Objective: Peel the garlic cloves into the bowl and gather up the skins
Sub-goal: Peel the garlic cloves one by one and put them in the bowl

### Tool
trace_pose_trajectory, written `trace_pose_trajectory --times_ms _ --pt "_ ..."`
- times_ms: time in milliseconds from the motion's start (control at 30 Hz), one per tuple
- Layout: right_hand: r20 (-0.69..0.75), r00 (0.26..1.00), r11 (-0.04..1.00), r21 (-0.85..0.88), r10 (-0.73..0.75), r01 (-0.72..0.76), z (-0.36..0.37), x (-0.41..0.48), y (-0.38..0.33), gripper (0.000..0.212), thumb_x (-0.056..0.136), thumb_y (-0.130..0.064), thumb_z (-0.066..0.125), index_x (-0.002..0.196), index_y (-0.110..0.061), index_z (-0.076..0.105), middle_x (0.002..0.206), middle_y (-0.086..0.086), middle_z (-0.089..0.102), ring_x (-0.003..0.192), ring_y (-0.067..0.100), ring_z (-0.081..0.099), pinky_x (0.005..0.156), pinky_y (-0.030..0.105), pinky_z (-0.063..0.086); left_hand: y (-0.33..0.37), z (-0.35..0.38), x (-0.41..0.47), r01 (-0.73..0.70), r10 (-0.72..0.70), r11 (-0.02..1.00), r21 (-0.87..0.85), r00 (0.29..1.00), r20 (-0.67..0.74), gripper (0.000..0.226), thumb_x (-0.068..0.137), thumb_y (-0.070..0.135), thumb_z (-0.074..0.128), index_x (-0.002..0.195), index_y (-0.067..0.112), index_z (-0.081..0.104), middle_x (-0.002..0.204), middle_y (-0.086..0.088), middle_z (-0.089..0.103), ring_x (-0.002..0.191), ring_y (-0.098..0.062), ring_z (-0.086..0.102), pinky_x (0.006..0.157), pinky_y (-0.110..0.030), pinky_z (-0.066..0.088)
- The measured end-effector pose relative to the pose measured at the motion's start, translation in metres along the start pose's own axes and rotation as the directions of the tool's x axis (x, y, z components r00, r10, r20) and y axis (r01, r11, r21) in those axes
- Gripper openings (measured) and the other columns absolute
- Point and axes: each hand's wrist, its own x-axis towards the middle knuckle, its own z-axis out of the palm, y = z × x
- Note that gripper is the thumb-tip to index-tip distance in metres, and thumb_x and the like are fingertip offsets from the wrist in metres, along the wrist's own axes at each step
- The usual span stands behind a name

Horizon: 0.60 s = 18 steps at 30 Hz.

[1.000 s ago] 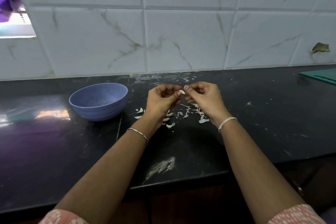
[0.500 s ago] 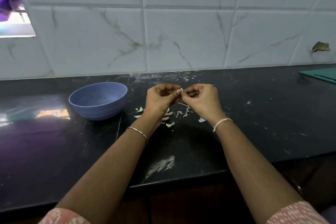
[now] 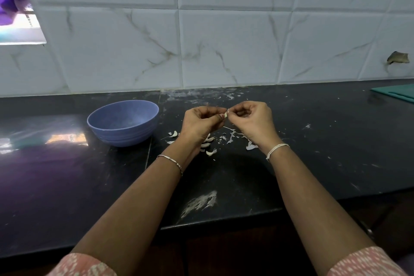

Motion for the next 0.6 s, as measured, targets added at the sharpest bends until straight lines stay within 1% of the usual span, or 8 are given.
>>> trace_pose_trajectory --times_ms 67,233,300,367,467,533,600 --pt "0.013 1.000 1.000 -0.026 -0.008 0.008 -0.0005 -0.0008 -0.0002 0.007 0.076 -0.015 0.077 0.072 -0.019 0.074 0.067 -0.006 0.071 0.063 0.005 0.067 0.065 0.022 0.057 -0.0006 -0.0007 -0.0005 0.000 0.000 1.000 0.007 1.000 -0.003 0.013 0.084 -0.006 0.069 0.083 0.006 0.073 0.075 -0.007 0.071 0.071 -0.013 0.066 0.068 -0.018 0.056" --pt "0.014 0.999 0.997 -0.077 -0.031 0.032 -0.0012 -0.0015 -0.0020 0.016 0.073 -0.016 0.079 0.065 -0.026 0.069 0.062 -0.008 0.069 0.057 0.001 0.064 0.062 0.021 0.056 0.0003 -0.0001 -0.0016 0.039 -0.039 0.999 -0.022 0.999 -0.019 0.011 0.082 -0.006 0.071 0.084 0.005 0.073 0.075 -0.008 0.072 0.075 -0.018 0.067 0.077 -0.024 0.058" --pt "0.005 0.999 0.995 -0.093 -0.032 0.033 -0.0007 -0.0020 -0.0026 0.015 0.073 -0.016 0.078 0.065 -0.025 0.069 0.062 -0.007 0.069 0.058 0.004 0.065 0.062 0.024 0.057 0.0011 0.0006 -0.0023 0.057 -0.058 0.997 -0.059 0.998 -0.013 0.010 0.082 -0.007 0.070 0.086 0.002 0.072 0.075 -0.008 0.072 0.073 -0.016 0.067 0.076 -0.022 0.058" --pt "0.002 1.000 0.995 -0.099 -0.022 0.022 -0.0001 -0.0020 -0.0035 0.013 0.072 -0.016 0.078 0.066 -0.023 0.070 0.063 -0.006 0.069 0.060 0.007 0.067 0.062 0.025 0.058 0.0019 0.0011 -0.0030 0.073 -0.073 0.994 -0.087 0.997 -0.005 0.009 0.083 -0.007 0.069 0.089 0.000 0.071 0.073 -0.007 0.072 0.068 -0.012 0.069 0.072 -0.019 0.059" --pt "-0.010 1.000 0.996 -0.085 -0.004 0.003 -0.0002 -0.0016 -0.0054 0.015 0.072 -0.017 0.080 0.066 -0.024 0.069 0.063 -0.009 0.068 0.060 0.003 0.065 0.060 0.019 0.056 0.0028 0.0022 -0.0048 0.065 -0.064 0.994 -0.092 0.998 0.010 0.009 0.084 -0.007 0.068 0.090 -0.001 0.071 0.071 -0.005 0.072 0.066 -0.010 0.069 0.068 -0.017 0.058" --pt "-0.023 1.000 0.998 -0.057 0.018 -0.020 0.0001 -0.0014 -0.0059 0.014 0.071 -0.016 0.081 0.067 -0.022 0.069 0.062 -0.010 0.067 0.056 -0.002 0.063 0.057 0.014 0.053 0.0013 0.0027 -0.0041 0.026 -0.025 0.999 -0.038 1.000 0.017 0.008 0.085 -0.005 0.068 0.088 0.002 0.071 0.074 -0.009 0.071 0.067 -0.013 0.069 0.068 -0.020 0.058" --pt "-0.044 0.996 0.997 0.005 0.072 -0.071 0.0010 -0.0006 -0.0045 0.015 0.071 -0.014 0.081 0.066 -0.021 0.069 0.061 -0.008 0.068 0.056 0.000 0.063 0.057 0.016 0.053 -0.0018 0.0035 -0.0014 -0.040 0.040 0.991 0.125 0.999 0.003 0.009 0.088 0.002 0.069 0.086 0.010 0.071 0.078 -0.011 0.069 0.068 -0.018 0.068 0.068 -0.026 0.060"
